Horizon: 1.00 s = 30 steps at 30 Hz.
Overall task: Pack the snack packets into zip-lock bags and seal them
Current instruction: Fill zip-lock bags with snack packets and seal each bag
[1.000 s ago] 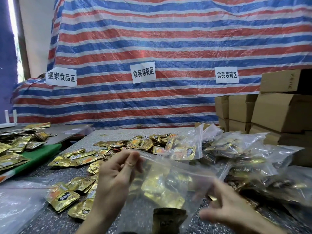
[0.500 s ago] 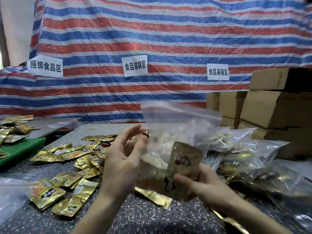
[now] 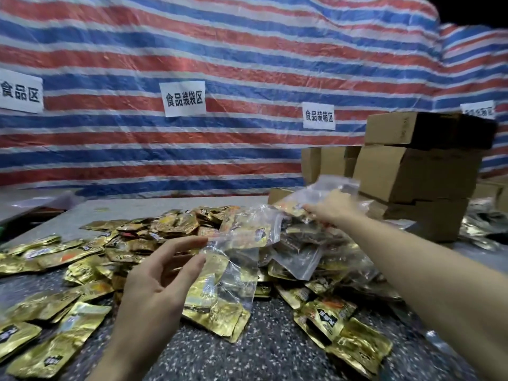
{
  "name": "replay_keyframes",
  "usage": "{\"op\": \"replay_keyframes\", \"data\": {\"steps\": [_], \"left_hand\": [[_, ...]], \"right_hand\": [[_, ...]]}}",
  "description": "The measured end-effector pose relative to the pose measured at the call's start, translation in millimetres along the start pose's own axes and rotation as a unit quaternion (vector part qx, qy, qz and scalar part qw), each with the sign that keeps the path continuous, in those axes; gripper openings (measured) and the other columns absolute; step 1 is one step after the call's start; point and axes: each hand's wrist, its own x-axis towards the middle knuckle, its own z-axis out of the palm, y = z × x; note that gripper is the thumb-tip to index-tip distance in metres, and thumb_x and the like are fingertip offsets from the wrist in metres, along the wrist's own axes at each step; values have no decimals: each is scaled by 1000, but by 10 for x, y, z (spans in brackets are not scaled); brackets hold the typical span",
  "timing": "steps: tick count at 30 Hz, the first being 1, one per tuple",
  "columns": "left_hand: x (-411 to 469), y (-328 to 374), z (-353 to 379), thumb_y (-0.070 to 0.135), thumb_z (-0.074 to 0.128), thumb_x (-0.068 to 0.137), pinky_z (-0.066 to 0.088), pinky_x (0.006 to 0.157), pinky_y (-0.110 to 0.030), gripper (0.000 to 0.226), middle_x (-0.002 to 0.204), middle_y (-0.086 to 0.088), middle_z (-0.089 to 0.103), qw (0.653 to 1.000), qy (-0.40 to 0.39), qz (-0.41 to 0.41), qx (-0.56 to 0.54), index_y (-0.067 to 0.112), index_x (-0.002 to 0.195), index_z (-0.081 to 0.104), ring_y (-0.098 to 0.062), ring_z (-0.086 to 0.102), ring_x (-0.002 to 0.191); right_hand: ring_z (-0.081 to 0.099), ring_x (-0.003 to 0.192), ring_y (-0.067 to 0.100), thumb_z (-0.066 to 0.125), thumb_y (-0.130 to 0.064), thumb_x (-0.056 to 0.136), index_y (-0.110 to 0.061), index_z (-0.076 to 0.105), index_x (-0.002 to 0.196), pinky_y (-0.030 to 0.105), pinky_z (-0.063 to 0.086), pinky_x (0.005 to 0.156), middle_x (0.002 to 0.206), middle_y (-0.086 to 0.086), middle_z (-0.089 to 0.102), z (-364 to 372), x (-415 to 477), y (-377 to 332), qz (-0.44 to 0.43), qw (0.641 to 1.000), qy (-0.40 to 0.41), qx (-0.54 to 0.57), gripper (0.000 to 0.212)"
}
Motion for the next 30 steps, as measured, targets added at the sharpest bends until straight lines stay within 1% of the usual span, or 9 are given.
{"op": "replay_keyframes", "data": {"steps": [3,6,8,12,16,21,23,26,30], "left_hand": [[15,16,-53,35,61,77,53,83,-27,26,106,18,73,1000,2,-4,9,47,99,71,-2,68,100],[10,57,-80,36,61,79,52,82,-25,24,105,18,73,1000,15,-1,11,46,98,72,-2,68,100],[3,66,-77,35,61,82,53,77,-23,23,104,18,73,1000,18,-4,10,47,99,71,-3,68,99],[-45,10,-95,19,61,94,56,80,-26,28,101,19,72,999,32,-13,32,45,98,71,-5,67,97],[-163,-100,-241,15,62,96,57,77,-24,21,98,17,72,995,42,-20,84,34,99,71,-4,66,93],[-338,-341,-742,13,64,94,50,75,-11,25,95,22,67,970,72,-15,234,37,101,66,5,61,93],[-375,-430,-1053,15,65,93,49,81,-13,25,99,28,62,938,99,-12,332,37,105,65,7,59,94],[-384,-546,-1589,21,65,93,48,94,-37,23,111,8,67,852,158,-44,498,24,115,67,-7,55,100],[-398,-696,-2249,31,60,90,40,97,-42,36,132,-5,56,693,122,-252,664,18,124,59,-27,48,120]], "right_hand": [[64,106,33,60,-70,81,-14,62,119,34,41,68,118,11,67,-91,-35,25,2,989,54,-134,68],[64,98,32,56,-61,88,-14,60,108,34,41,68,111,10,67,-225,-167,-160,-27,977,88,-191,51],[62,82,31,53,-51,92,-12,57,87,35,45,67,93,8,67,-202,-342,-325,-66,986,89,-127,39],[49,50,18,57,-46,93,-17,53,54,32,50,58,52,-3,51,204,-973,-743,-206,976,-9,71,48],[45,45,10,62,-38,92,-10,55,55,37,46,52,48,-4,53,859,-1640,-990,-274,932,-67,228,48],[59,54,9,61,-44,94,-25,61,68,38,53,56,58,-7,62,1415,-2086,-932,-274,897,-68,340,32],[57,51,10,61,-43,92,-26,61,67,41,53,52,56,-5,61,1489,-2084,-896,-282,888,-73,357,31],[58,52,11,66,-34,93,-25,64,68,35,48,50,64,-5,66,1533,-2035,-821,-284,875,-89,382,27],[62,57,23,69,-27,92,-21,66,68,45,55,58,63,-1,66,1545,-2029,-768,-248,869,-107,415,25]]}}
